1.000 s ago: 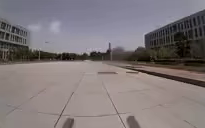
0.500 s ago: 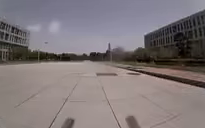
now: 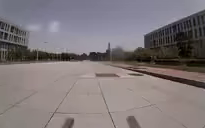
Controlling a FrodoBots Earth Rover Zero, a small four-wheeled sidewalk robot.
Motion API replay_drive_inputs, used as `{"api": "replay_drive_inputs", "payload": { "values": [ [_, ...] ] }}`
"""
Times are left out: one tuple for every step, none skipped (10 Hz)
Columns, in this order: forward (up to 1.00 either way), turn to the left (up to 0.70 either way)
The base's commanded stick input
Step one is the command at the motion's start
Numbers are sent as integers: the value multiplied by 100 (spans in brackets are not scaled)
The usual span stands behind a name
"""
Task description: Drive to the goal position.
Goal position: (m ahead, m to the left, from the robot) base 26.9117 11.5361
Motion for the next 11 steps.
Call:
{"api": "replay_drive_inputs", "payload": {
  "values": [
    [70,1],
    [70,1],
    [70,1],
    [70,1],
    [70,1],
    [70,1],
    [70,1],
    [70,1],
    [70,1],
    [70,1],
    [70,1]
  ]
}}
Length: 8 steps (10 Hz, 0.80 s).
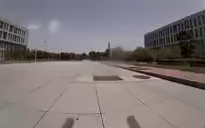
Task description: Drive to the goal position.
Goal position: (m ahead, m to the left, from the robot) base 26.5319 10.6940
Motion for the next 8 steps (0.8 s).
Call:
{"api": "replay_drive_inputs", "payload": {
  "values": [
    [70,1],
    [70,1],
    [70,4],
    [70,36],
    [70,36],
    [70,36],
    [70,36],
    [70,36]
  ]
}}
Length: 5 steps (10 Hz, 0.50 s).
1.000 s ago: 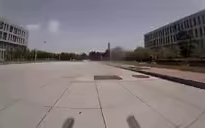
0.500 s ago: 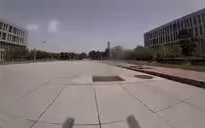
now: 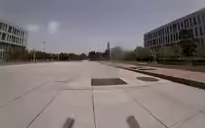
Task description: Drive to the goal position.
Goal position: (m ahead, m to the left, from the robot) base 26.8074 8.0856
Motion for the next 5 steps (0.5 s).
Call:
{"api": "replay_drive_inputs", "payload": {
  "values": [
    [70,36],
    [70,5],
    [70,1],
    [70,1],
    [70,1]
  ]
}}
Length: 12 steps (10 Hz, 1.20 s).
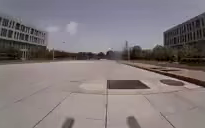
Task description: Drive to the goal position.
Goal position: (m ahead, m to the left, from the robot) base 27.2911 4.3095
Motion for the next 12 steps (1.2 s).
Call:
{"api": "replay_drive_inputs", "payload": {
  "values": [
    [70,1],
    [70,1],
    [70,1],
    [70,1],
    [70,1],
    [70,1],
    [70,1],
    [70,1],
    [70,4],
    [70,9],
    [70,1],
    [70,1]
  ]
}}
